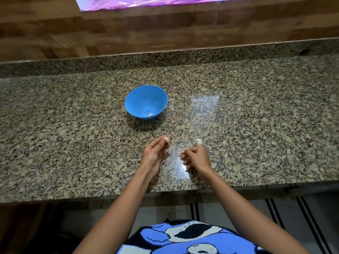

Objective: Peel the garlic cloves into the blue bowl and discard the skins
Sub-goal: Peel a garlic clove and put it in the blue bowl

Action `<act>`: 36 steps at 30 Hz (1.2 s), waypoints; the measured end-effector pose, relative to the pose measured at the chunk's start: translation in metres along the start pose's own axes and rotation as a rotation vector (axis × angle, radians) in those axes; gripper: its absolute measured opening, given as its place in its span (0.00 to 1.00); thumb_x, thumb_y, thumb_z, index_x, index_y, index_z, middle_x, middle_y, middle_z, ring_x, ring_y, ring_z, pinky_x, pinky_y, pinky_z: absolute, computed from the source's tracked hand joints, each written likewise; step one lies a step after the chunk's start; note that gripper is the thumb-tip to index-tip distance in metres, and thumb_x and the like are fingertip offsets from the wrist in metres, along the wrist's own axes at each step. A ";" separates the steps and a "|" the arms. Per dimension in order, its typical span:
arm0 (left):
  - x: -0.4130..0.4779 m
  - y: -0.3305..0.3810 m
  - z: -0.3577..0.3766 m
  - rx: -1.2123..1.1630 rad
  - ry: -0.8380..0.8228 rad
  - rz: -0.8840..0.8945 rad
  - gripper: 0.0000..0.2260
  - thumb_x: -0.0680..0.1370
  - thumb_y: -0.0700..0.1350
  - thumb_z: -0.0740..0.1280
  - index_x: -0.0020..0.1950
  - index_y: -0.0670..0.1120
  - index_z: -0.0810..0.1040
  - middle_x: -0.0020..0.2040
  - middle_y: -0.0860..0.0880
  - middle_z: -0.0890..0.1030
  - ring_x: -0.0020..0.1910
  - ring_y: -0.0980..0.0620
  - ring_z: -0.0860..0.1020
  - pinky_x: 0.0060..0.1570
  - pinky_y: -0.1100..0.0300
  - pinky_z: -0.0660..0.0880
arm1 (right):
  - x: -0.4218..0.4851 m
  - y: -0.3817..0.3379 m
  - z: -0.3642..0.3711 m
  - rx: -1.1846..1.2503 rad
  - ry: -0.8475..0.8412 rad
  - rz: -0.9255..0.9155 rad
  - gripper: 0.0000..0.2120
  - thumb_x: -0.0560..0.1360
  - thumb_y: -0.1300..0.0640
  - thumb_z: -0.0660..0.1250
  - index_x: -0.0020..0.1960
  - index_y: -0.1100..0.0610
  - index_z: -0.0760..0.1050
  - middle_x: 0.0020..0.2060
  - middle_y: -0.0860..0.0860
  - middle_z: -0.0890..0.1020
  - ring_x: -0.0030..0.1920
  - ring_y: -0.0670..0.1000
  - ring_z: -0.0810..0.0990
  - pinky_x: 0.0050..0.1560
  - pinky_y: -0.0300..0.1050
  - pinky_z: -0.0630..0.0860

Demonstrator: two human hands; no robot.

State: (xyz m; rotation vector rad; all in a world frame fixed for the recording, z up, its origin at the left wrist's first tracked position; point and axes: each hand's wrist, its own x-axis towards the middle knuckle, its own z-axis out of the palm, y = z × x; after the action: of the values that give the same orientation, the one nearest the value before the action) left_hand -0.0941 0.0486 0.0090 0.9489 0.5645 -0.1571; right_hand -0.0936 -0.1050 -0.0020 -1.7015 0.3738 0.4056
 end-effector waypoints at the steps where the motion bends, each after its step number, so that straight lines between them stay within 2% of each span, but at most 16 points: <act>1: 0.000 -0.001 -0.001 0.011 0.003 -0.004 0.07 0.74 0.35 0.67 0.49 0.43 0.81 0.41 0.48 0.85 0.39 0.54 0.80 0.35 0.64 0.77 | 0.001 0.000 0.001 -0.044 0.028 -0.035 0.12 0.78 0.59 0.61 0.38 0.60 0.77 0.35 0.57 0.82 0.28 0.49 0.76 0.28 0.41 0.74; 3: 0.000 -0.003 -0.002 0.021 0.008 -0.013 0.07 0.75 0.34 0.66 0.49 0.43 0.81 0.41 0.48 0.85 0.39 0.54 0.81 0.37 0.64 0.79 | 0.004 0.000 0.003 -0.136 0.068 -0.108 0.15 0.78 0.54 0.62 0.35 0.57 0.77 0.34 0.54 0.83 0.30 0.50 0.78 0.33 0.45 0.77; 5: -0.001 -0.005 -0.003 0.045 0.008 -0.017 0.07 0.74 0.34 0.67 0.49 0.43 0.81 0.42 0.47 0.84 0.40 0.53 0.81 0.41 0.62 0.79 | 0.009 0.001 0.004 -0.246 0.084 -0.160 0.13 0.76 0.51 0.64 0.37 0.55 0.79 0.35 0.52 0.83 0.34 0.51 0.81 0.42 0.47 0.80; 7: -0.001 -0.007 -0.004 0.082 -0.007 -0.016 0.07 0.75 0.34 0.66 0.48 0.43 0.81 0.43 0.47 0.84 0.42 0.52 0.81 0.46 0.60 0.79 | 0.013 0.002 0.005 -0.340 0.071 -0.191 0.07 0.74 0.52 0.67 0.45 0.55 0.81 0.41 0.49 0.84 0.41 0.49 0.82 0.48 0.48 0.80; 10: -0.001 -0.008 -0.005 0.088 -0.022 -0.025 0.07 0.75 0.34 0.66 0.50 0.42 0.81 0.45 0.44 0.83 0.42 0.50 0.82 0.45 0.57 0.81 | 0.012 -0.002 0.008 -0.359 0.002 -0.276 0.12 0.75 0.53 0.67 0.57 0.51 0.78 0.53 0.46 0.82 0.51 0.45 0.80 0.53 0.45 0.78; 12: -0.001 -0.008 -0.005 0.109 -0.048 -0.028 0.07 0.75 0.34 0.66 0.51 0.40 0.80 0.46 0.42 0.83 0.42 0.49 0.83 0.43 0.57 0.81 | 0.007 -0.007 0.011 -0.284 -0.035 -0.341 0.11 0.75 0.53 0.66 0.57 0.50 0.78 0.53 0.44 0.82 0.50 0.43 0.80 0.52 0.44 0.78; 15: -0.002 -0.007 -0.002 0.132 -0.084 -0.029 0.07 0.75 0.34 0.66 0.51 0.39 0.80 0.47 0.41 0.84 0.44 0.47 0.83 0.42 0.57 0.81 | 0.005 -0.009 0.013 -0.244 -0.015 -0.403 0.09 0.73 0.56 0.69 0.52 0.51 0.81 0.46 0.45 0.84 0.44 0.41 0.81 0.47 0.43 0.80; 22: -0.003 -0.005 0.001 0.143 -0.054 0.017 0.08 0.72 0.32 0.69 0.49 0.38 0.81 0.46 0.38 0.83 0.41 0.46 0.83 0.40 0.61 0.81 | 0.010 -0.005 0.010 -0.358 0.073 -0.516 0.07 0.71 0.55 0.71 0.49 0.54 0.82 0.43 0.46 0.84 0.41 0.43 0.81 0.43 0.41 0.80; 26: -0.002 -0.004 0.001 0.190 -0.056 0.035 0.08 0.71 0.31 0.69 0.48 0.37 0.82 0.45 0.38 0.84 0.40 0.45 0.83 0.39 0.61 0.81 | 0.011 -0.007 0.006 -0.302 0.028 -0.498 0.08 0.71 0.58 0.72 0.49 0.58 0.82 0.42 0.51 0.85 0.41 0.44 0.81 0.43 0.38 0.79; 30: -0.001 -0.001 -0.001 0.221 -0.078 0.033 0.08 0.70 0.32 0.70 0.48 0.37 0.82 0.44 0.37 0.83 0.39 0.45 0.83 0.40 0.59 0.81 | 0.013 -0.010 0.002 -0.258 -0.058 -0.444 0.08 0.71 0.59 0.71 0.49 0.58 0.82 0.44 0.52 0.85 0.39 0.42 0.80 0.36 0.32 0.76; 36: 0.000 -0.001 -0.002 0.272 -0.073 0.066 0.07 0.70 0.32 0.70 0.47 0.37 0.82 0.44 0.37 0.83 0.40 0.45 0.83 0.42 0.58 0.81 | 0.013 -0.008 0.001 -0.249 -0.068 -0.442 0.08 0.72 0.57 0.71 0.50 0.58 0.82 0.44 0.51 0.85 0.45 0.45 0.82 0.48 0.43 0.80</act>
State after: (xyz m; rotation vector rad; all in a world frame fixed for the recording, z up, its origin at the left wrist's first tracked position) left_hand -0.0956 0.0495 0.0070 1.2194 0.4504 -0.2118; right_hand -0.0781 -0.1025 -0.0012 -1.9449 -0.1118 0.1864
